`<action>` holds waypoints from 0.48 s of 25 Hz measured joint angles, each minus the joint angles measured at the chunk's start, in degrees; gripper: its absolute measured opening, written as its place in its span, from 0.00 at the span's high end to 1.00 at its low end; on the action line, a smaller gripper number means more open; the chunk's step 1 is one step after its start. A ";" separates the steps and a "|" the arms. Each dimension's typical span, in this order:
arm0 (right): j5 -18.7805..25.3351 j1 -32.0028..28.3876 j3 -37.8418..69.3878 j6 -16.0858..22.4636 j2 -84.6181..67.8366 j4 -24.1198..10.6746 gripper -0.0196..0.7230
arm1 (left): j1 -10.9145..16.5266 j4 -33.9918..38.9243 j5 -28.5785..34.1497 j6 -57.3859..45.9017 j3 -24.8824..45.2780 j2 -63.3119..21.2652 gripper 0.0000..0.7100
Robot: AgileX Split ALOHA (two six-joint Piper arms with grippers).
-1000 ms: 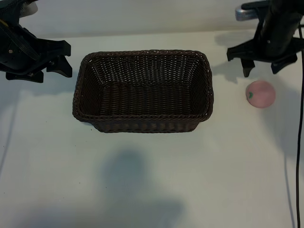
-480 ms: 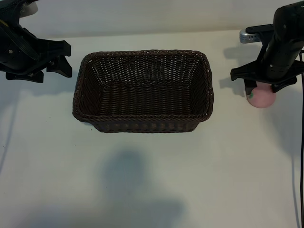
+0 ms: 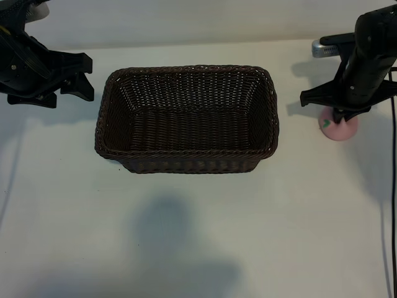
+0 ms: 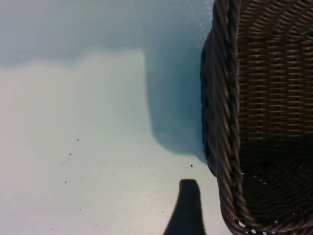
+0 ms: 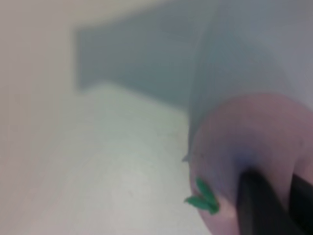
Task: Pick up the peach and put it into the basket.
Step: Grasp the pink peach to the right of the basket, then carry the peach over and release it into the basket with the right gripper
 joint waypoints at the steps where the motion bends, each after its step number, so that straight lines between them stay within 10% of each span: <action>1: 0.06 0.00 0.00 0.08 0.34 0.00 0.91 | 0.00 0.06 0.00 0.00 0.00 0.00 0.17; 12: 4.27 0.00 -0.84 0.31 -1.38 0.00 0.92 | 0.00 0.11 0.00 -0.11 0.00 0.00 0.17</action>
